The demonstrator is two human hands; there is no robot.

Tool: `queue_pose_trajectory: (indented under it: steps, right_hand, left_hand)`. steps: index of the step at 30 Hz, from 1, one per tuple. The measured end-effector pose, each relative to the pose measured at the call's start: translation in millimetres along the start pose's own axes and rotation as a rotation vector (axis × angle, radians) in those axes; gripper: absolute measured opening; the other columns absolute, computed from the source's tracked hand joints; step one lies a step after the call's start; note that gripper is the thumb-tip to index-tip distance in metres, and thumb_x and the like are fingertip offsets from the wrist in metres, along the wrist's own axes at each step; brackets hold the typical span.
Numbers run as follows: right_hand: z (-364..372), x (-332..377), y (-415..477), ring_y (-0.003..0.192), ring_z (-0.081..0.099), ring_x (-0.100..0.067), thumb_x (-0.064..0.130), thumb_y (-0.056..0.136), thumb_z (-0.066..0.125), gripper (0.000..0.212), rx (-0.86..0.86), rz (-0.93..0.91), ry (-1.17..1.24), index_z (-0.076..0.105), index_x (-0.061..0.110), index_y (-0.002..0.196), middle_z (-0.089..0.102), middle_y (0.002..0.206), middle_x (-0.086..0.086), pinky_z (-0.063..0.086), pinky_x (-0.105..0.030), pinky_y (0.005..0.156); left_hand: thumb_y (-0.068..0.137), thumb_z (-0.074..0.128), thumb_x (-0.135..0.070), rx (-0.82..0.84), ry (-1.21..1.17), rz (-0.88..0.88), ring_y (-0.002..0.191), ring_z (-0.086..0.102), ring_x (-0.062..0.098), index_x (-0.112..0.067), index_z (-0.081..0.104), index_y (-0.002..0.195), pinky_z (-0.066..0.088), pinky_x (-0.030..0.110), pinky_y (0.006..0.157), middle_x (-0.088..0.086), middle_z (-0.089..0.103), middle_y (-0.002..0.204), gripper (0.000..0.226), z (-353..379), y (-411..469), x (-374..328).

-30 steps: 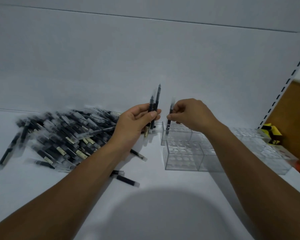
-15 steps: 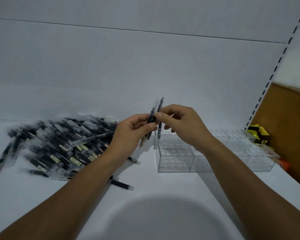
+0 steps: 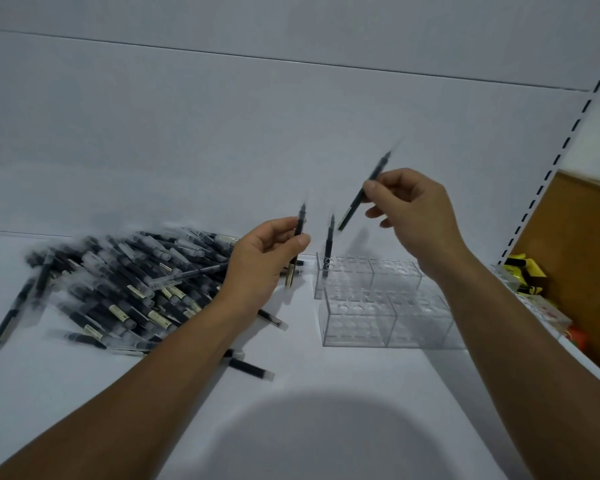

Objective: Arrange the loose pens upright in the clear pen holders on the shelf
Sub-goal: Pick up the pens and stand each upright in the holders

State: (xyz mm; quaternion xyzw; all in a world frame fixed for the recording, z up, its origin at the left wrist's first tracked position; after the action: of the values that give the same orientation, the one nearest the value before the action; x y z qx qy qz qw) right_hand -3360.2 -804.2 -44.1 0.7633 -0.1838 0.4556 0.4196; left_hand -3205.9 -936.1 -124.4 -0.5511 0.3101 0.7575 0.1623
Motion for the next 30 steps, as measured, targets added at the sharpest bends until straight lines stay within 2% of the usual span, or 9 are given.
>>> queue_pose_trajectory:
  steps: [5,11,18,23,25,30]
  right_hand:
    - [-1.7,-14.4,12.3,0.069,0.069,-0.004,0.029,0.091,0.067,0.011,-0.003,-0.018,-0.237,0.068,0.018,0.092,0.073,0.083,0.005,0.053,-0.024,0.068]
    - [14.6,-35.3,12.2,0.068,0.070,-0.005,0.031,0.091,0.067,0.013,0.099,0.023,-0.339,0.068,0.018,0.092,0.073,0.084,0.003,0.058,-0.034,0.075]
    - [17.2,-34.9,15.4,0.068,0.069,-0.001,0.032,0.091,0.066,0.011,0.097,-0.010,-0.443,0.066,0.020,0.090,0.072,0.081,0.008,0.052,-0.023,0.068]
    - [31.8,-56.4,7.8,0.073,0.070,-0.007,0.034,0.088,0.070,0.015,0.311,0.074,-0.576,0.062,0.029,0.076,0.071,0.079,0.009,0.051,-0.027,0.069]
    - [34.0,-60.2,7.6,0.078,0.067,-0.011,0.039,0.087,0.070,0.017,0.331,0.073,-0.651,0.061,0.033,0.074,0.068,0.078,0.012,0.050,-0.028,0.071]
    - [20.0,-48.8,5.4,0.081,0.063,-0.008,0.045,0.085,0.070,0.019,0.288,0.073,-0.671,0.071,0.027,0.091,0.067,0.086,0.014,0.045,-0.025,0.071]
  left_hand:
    - [0.082,0.072,-0.008,0.000,-0.005,0.020,0.085,0.068,0.008,-0.019,0.068,0.100,0.051,0.015,0.077,-0.002,0.072,0.090,0.020,-1.0,0.4,-1.3]
    - [0.082,0.072,-0.009,0.010,-0.012,0.009,0.087,0.069,0.010,-0.019,0.069,0.098,0.053,0.017,0.078,-0.004,0.073,0.088,0.019,-1.1,0.3,0.0]
    - [0.083,0.071,-0.010,0.005,0.003,0.008,0.088,0.069,0.012,-0.018,0.069,0.101,0.053,0.018,0.079,0.001,0.073,0.093,0.019,-1.3,1.2,0.1]
    - [0.083,0.072,-0.010,0.004,0.005,0.001,0.088,0.069,0.012,-0.015,0.068,0.103,0.054,0.018,0.079,0.001,0.073,0.093,0.022,-0.2,1.6,1.5]
    - [0.083,0.072,-0.010,0.007,0.009,0.002,0.087,0.069,0.012,-0.016,0.068,0.102,0.053,0.017,0.078,0.002,0.073,0.093,0.021,0.1,1.4,1.2]
    - [0.083,0.072,-0.011,0.027,0.012,0.003,0.087,0.069,0.009,-0.023,0.070,0.096,0.052,0.015,0.076,-0.005,0.073,0.089,0.017,1.0,0.0,1.6]
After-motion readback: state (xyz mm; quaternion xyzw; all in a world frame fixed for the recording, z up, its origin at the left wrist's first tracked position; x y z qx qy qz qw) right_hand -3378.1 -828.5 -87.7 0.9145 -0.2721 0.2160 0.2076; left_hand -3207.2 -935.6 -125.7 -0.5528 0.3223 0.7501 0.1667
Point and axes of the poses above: each hand's wrist, its own y-axis towards the middle knuckle, its own z-axis out of the palm, x = y × z, the point moved 7 cm from there along y, towards the middle knuckle
